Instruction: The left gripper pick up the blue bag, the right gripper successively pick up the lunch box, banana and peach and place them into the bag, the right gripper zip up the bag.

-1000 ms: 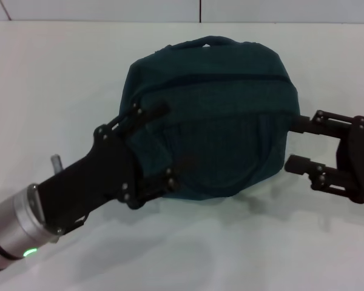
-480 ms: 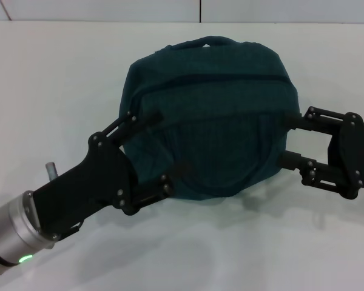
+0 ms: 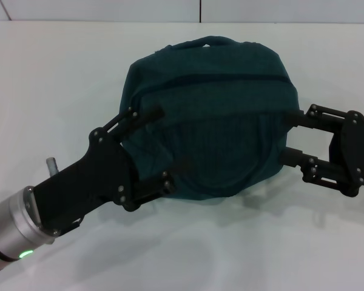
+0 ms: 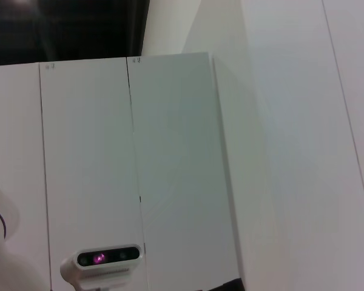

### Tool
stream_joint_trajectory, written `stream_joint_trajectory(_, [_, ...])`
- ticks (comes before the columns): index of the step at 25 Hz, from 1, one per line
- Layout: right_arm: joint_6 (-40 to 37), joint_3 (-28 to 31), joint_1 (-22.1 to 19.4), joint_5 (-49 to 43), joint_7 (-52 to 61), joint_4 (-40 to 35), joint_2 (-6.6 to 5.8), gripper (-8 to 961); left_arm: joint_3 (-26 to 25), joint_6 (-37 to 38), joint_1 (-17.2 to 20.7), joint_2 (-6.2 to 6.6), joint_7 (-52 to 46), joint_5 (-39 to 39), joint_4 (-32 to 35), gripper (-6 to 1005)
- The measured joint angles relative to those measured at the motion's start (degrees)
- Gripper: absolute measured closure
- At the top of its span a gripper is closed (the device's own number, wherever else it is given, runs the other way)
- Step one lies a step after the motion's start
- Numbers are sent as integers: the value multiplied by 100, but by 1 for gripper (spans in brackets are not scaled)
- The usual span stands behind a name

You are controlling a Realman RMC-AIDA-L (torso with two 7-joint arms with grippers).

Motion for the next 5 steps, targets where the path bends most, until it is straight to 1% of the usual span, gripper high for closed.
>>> stream_joint_trajectory(5, [6, 32, -1, -15, 0, -1, -3, 353, 22, -4, -7, 13, -3, 7, 0, 152])
